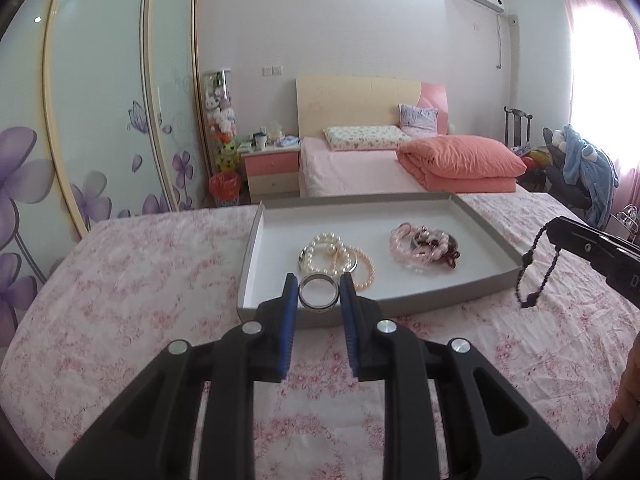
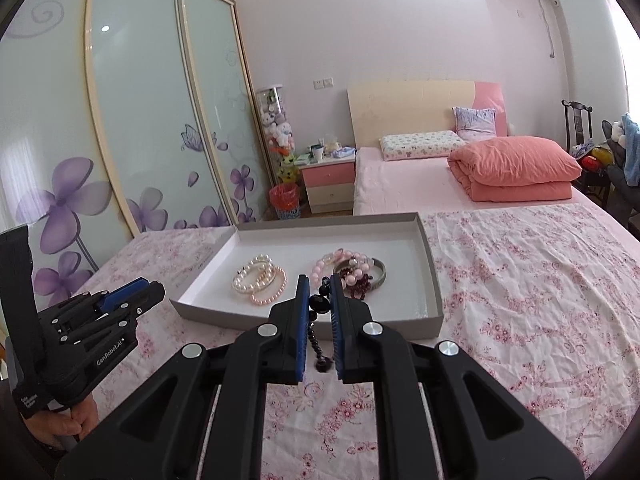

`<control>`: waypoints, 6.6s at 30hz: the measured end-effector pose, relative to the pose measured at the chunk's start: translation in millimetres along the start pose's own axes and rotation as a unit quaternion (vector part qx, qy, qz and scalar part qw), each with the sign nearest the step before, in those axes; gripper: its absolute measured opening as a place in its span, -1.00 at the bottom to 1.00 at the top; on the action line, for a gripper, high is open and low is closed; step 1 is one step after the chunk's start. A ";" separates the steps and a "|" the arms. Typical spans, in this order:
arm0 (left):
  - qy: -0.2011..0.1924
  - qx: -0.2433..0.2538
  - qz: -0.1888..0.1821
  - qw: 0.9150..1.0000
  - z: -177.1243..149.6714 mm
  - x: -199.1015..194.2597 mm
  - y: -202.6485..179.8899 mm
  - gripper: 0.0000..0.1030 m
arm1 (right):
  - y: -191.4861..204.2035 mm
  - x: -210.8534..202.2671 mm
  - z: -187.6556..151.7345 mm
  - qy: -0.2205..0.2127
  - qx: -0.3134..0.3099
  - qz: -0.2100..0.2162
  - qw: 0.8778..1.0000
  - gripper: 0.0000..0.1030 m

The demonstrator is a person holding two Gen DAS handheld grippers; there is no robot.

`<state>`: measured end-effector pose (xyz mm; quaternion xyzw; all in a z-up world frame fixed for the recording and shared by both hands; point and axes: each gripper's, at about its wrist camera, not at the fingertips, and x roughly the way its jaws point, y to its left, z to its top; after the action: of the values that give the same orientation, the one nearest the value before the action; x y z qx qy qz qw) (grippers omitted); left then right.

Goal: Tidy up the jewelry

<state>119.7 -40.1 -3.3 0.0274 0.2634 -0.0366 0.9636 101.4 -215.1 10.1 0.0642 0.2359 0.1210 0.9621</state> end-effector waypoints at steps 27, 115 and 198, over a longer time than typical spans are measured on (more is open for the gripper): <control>-0.038 0.012 0.001 0.999 29.3 3.4 -7.6 -0.57 | 21.0 -1.0 34.1 -0.054 -0.033 0.000 0.998 -0.78; -0.079 -0.049 0.031 0.995 -40.8 -101.0 48.2 0.92 | 39.9 -64.9 -46.9 -0.059 -0.030 -0.066 0.996 0.97; -0.069 -0.046 0.032 0.996 -50.0 -90.2 43.4 0.92 | 34.5 -59.7 -52.7 -0.045 -0.011 -0.057 0.997 0.97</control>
<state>20.7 11.8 1.1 -0.0113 0.1963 0.0046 0.9805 18.4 -194.1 -3.8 0.0450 0.1941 0.0652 0.9778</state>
